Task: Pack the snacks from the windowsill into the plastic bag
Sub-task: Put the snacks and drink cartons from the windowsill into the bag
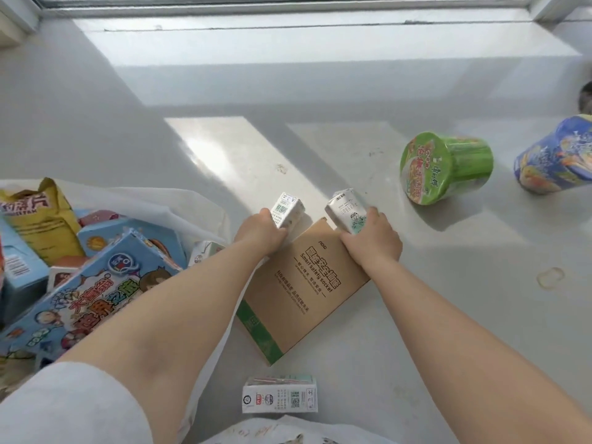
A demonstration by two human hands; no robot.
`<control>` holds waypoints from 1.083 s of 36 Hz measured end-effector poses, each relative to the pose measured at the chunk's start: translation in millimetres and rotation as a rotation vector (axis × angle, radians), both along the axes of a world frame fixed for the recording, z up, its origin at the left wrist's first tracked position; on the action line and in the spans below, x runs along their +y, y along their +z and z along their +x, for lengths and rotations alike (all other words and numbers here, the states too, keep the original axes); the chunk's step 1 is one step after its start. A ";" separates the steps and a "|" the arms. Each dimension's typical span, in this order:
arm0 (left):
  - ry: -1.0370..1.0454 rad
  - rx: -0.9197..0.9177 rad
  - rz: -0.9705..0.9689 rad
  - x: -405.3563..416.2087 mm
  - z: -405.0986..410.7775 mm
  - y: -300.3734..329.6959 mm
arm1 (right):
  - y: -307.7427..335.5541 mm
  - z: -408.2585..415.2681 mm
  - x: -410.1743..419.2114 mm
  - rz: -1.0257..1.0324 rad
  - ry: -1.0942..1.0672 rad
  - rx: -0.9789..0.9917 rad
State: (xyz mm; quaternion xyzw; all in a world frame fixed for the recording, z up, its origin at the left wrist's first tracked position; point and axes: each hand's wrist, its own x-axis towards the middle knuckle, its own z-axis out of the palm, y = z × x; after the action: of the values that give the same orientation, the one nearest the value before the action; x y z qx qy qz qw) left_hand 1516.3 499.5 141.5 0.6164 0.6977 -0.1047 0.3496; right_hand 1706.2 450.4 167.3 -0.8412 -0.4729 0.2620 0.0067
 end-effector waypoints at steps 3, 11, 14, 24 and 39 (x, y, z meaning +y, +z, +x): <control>0.107 -0.152 0.027 -9.5 3.8 16.8 | 9.2 -2.9 -8.5 0.116 -0.072 0.046; 0.317 -0.436 0.153 -44.8 6.3 70.9 | 53.5 -44.7 -32.8 0.238 -0.303 0.514; 0.433 -0.549 0.212 -62.5 -2.7 93.8 | 74.4 -70.2 -46.5 0.288 -0.292 0.664; 0.632 -0.662 0.589 -154.5 -119.1 150.1 | 104.2 -174.9 -87.8 0.309 0.036 0.874; 0.384 0.126 0.450 -221.5 -290.8 103.8 | 67.2 -308.9 -111.0 0.322 0.533 0.447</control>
State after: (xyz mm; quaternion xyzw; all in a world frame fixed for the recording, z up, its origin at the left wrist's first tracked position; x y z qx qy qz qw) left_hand 1225.5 278.0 245.3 0.5277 0.8274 0.0824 0.1735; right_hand 1397.3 339.4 234.5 -0.5990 -0.6971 0.3538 0.1734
